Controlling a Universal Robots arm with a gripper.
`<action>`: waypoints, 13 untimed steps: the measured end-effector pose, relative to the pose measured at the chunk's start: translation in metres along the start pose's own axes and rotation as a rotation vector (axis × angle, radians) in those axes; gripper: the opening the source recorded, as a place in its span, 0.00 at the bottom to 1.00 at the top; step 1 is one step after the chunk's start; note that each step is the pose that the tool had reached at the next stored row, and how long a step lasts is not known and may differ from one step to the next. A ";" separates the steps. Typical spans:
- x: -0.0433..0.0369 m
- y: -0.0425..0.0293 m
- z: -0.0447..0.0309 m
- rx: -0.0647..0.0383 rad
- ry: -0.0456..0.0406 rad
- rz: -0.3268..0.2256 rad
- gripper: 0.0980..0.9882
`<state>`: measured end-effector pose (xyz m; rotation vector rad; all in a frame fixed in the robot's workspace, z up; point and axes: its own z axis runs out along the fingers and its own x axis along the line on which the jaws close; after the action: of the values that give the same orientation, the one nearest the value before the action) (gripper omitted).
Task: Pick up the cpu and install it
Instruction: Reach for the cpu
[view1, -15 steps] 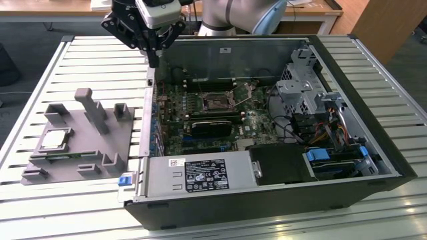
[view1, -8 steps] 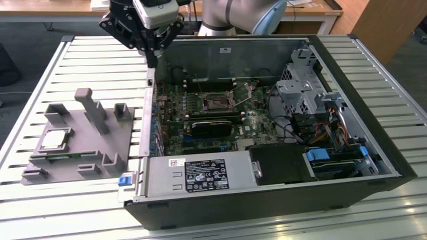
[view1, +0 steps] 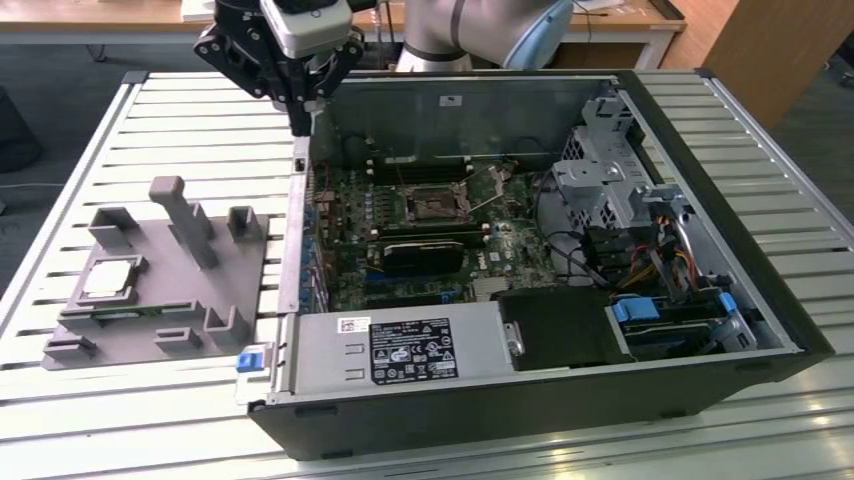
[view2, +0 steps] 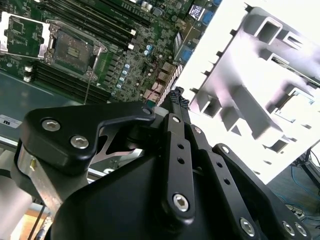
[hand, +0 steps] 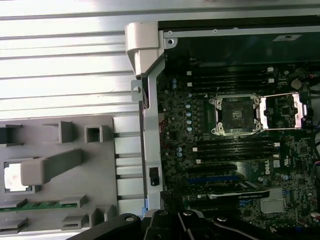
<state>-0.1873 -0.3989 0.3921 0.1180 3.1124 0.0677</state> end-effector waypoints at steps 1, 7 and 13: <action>0.0004 0.0000 0.0000 0.000 0.0000 0.000 0.01; 0.0024 -0.0002 0.0000 0.000 0.0000 0.000 0.01; 0.0043 -0.0003 0.0001 0.000 0.0000 0.000 0.01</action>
<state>-0.1915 -0.3989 0.3919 0.1178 3.1125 0.0677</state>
